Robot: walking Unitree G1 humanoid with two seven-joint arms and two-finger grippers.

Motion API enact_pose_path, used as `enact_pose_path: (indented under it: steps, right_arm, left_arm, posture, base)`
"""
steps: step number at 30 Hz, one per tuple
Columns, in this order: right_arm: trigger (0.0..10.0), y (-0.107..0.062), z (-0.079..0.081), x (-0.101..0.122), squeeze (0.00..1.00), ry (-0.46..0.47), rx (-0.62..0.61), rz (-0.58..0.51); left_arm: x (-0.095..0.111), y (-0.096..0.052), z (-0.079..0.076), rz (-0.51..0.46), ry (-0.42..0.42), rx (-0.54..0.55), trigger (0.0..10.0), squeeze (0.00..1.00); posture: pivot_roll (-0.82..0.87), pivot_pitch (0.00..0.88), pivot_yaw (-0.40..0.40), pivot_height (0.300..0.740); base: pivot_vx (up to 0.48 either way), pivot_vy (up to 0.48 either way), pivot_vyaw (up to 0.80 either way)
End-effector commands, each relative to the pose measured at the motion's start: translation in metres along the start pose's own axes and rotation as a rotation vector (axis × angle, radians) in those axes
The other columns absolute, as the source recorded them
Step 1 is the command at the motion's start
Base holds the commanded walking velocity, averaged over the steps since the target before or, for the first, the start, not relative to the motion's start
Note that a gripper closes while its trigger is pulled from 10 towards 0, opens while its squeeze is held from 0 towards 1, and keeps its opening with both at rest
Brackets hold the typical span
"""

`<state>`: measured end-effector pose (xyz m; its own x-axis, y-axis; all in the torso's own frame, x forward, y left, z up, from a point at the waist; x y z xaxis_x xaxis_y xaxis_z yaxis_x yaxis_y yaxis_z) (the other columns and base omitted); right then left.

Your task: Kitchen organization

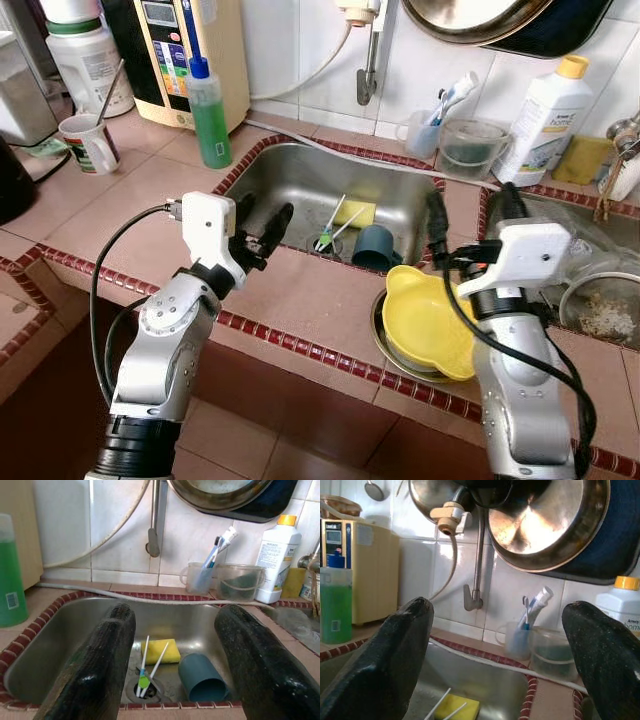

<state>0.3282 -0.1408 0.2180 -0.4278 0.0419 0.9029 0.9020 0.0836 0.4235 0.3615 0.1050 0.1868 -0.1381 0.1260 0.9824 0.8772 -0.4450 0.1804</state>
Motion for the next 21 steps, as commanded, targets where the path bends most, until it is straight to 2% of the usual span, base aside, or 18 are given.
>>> enact_pose_path:
  steps: [1,6,12,21]
  right_arm:
    - [10.0,0.0004,-0.0010,0.0044,0.00,-0.010,0.003,-0.012]
    - [10.0,0.0041,-0.0037,0.0035,0.00,-0.026,0.003,-0.010]
    - [10.0,0.0079,-0.0093,0.0026,0.00,-0.042,-0.004,-0.007]
    - [10.0,0.0064,-0.0005,0.0004,0.00,-0.040,0.022,-0.002]
  left_arm:
    - [0.0060,0.0007,-0.0026,-0.022,0.008,-0.007,10.0,0.00]
    - [0.0059,0.0024,-0.0041,-0.018,0.017,-0.018,10.0,0.00]
    - [0.0020,0.0021,-0.0047,0.001,0.008,-0.017,10.0,0.00]
    - [0.0032,-0.0007,-0.0043,0.006,0.008,-0.013,10.0,0.00]
  posture:
    - [-0.16,0.000,-0.002,0.740]
    - [-0.16,0.000,-0.001,0.740]
    - [-0.16,0.000,0.002,0.740]
    - [-0.15,0.001,0.003,0.740]
  base:
    - [0.000,-0.289,0.00]
    - [0.000,-0.325,0.00]
    - [0.000,-0.480,0.00]
    - [0.000,-0.480,0.00]
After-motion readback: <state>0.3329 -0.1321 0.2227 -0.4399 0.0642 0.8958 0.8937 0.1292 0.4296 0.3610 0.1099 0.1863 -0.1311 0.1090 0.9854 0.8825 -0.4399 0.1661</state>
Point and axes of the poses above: a point about 5 cm out from each wrist's last joint towards the gripper, its own y axis pointing out of the wrist towards the gripper, its own x axis along the axis of the wrist's last joint, z = x × y, the point moved 6 cm from there along y, pointing out of the wrist towards the gripper
